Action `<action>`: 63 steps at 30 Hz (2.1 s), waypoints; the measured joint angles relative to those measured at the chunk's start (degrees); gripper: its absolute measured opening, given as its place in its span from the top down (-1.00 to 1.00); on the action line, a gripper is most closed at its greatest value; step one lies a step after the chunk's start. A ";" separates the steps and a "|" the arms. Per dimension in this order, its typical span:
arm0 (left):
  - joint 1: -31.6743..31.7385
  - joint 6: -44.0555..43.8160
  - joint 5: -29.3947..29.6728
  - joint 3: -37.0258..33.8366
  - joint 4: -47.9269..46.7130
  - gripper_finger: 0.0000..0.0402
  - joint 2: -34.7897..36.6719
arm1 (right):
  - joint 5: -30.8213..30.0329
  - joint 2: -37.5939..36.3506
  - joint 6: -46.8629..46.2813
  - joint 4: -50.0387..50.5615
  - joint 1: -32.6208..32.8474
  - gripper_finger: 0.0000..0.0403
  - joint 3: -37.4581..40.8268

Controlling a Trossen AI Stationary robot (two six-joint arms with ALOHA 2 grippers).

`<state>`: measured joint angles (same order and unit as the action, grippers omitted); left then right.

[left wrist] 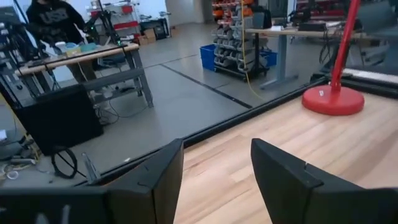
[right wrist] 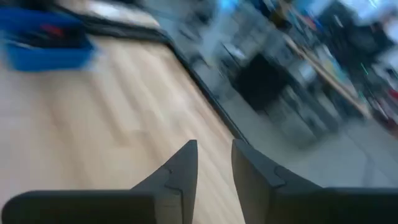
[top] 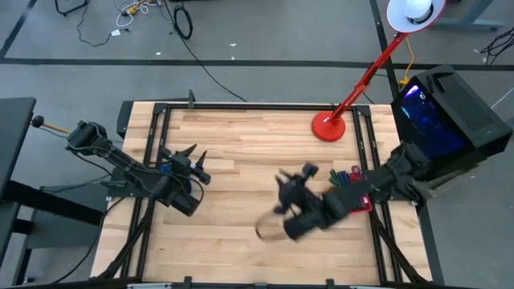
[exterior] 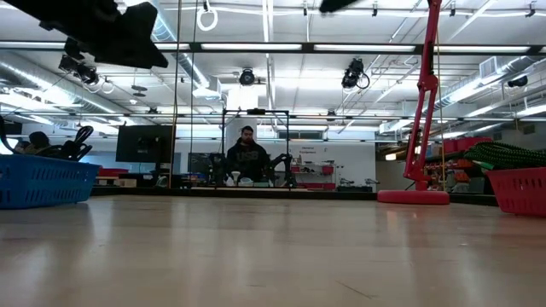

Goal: Pick & Place USB Port
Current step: Return to Home Position

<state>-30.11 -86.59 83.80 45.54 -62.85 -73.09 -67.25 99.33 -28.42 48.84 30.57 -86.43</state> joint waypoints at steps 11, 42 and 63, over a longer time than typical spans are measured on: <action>5.60 24.27 -3.05 0.00 14.45 -0.01 -0.01 | 10.94 -0.18 11.92 -24.79 -20.93 0.50 13.15; 40.17 86.37 -70.32 -34.39 126.88 -0.01 0.03 | 81.58 -1.94 22.77 -112.04 -47.59 0.50 51.98; 38.49 84.24 -74.50 -45.11 125.50 -0.01 12.63 | 77.80 -40.53 16.74 -109.34 -46.76 0.50 85.68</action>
<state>8.38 -2.35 9.31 0.43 62.64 -60.45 10.55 58.80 -11.68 -60.49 -16.20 -0.75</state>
